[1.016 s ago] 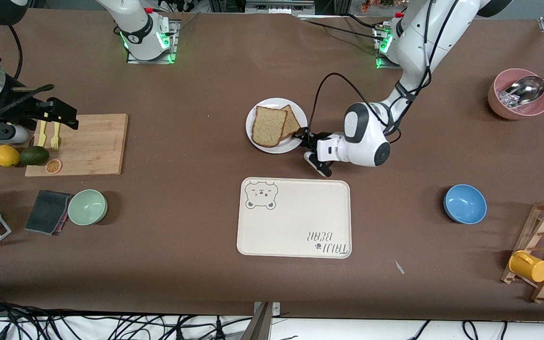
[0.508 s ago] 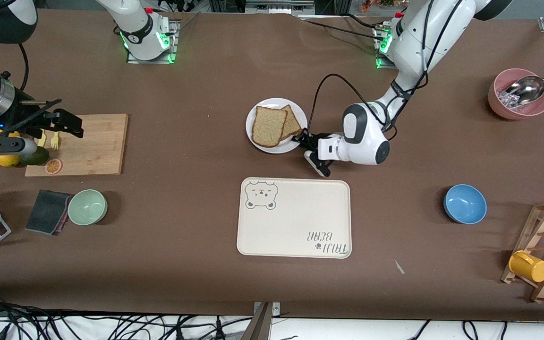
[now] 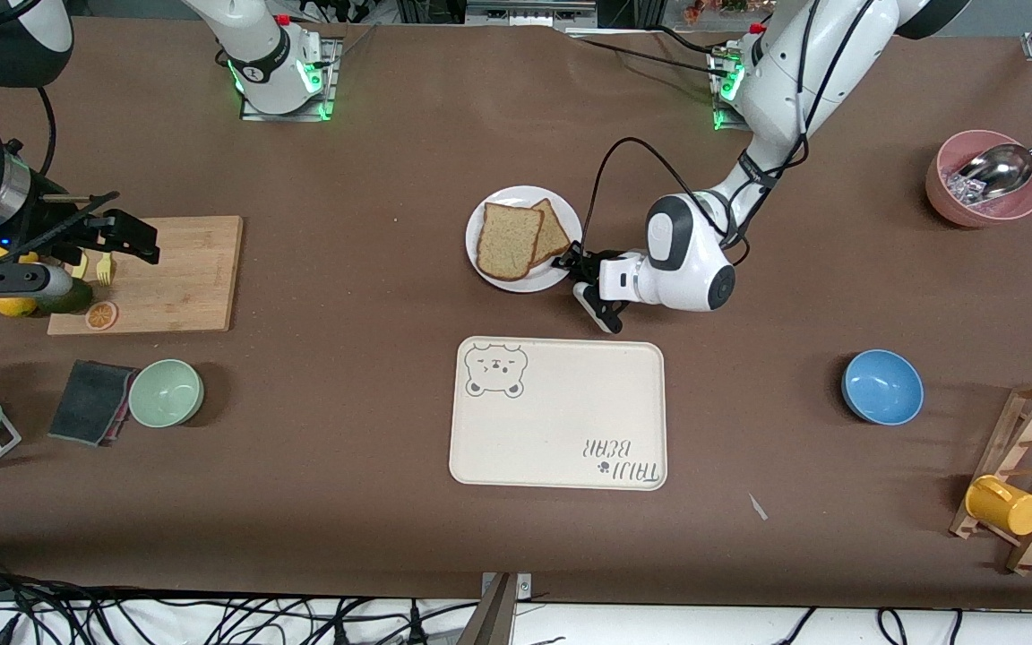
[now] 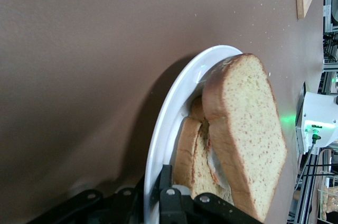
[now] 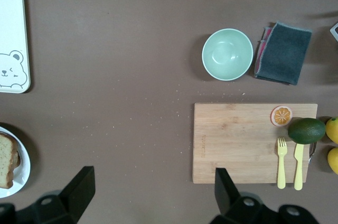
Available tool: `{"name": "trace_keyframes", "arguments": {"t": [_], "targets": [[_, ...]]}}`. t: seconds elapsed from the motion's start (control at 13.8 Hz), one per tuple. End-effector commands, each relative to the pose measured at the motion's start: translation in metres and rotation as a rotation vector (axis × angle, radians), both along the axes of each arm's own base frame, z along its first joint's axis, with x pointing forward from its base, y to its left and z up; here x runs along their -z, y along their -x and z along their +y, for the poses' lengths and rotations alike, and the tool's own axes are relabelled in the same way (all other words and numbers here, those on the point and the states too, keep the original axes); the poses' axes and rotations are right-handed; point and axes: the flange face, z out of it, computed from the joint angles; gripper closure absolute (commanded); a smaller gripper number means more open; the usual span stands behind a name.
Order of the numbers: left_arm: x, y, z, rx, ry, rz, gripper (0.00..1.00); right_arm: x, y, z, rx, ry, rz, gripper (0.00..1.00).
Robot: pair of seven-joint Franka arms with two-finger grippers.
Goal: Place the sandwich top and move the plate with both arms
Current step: 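Grip the white plate's rim with the left gripper, then slide the plate onto the cream tray with the left gripper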
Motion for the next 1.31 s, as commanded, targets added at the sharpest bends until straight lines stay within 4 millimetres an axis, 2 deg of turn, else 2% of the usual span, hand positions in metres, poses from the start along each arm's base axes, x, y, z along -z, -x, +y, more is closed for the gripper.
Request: {"name": "trace_keyframes", "arguments": {"t": [0.0,0.22,0.36,0.44,0.65,0.8,0.94,1.09,1.23], "targets": [[-0.013,-0.015,0.014,-0.030,0.047,-0.005,1.00,-0.003,0.000,0.001,-0.002,0.012,-0.009,0.00],[-0.033,-0.038,0.025,-0.053,0.086,-0.004,1.00,-0.003,0.000,0.001,-0.002,0.012,-0.009,0.00],[-0.048,-0.055,0.040,-0.062,0.137,0.022,1.00,-0.002,0.000,0.001,-0.002,0.012,-0.008,0.00],[-0.062,-0.064,0.042,-0.055,0.159,0.015,1.00,-0.002,0.000,0.001,-0.002,0.012,-0.008,0.00],[-0.084,-0.109,0.069,-0.090,0.192,-0.065,1.00,-0.002,0.000,0.000,0.000,0.012,-0.008,0.00],[-0.097,-0.141,0.071,-0.127,0.212,-0.099,1.00,-0.002,0.000,0.001,-0.002,0.012,-0.009,0.00],[-0.097,-0.167,0.078,-0.183,0.203,-0.094,1.00,-0.002,0.000,0.000,0.000,0.012,-0.008,0.00],[-0.085,-0.198,0.097,-0.240,0.178,-0.104,1.00,0.002,-0.001,0.000,0.000,0.013,-0.001,0.00],[-0.071,-0.212,0.098,-0.258,0.161,-0.099,1.00,0.003,-0.001,0.001,-0.002,0.013,0.000,0.00]]}}
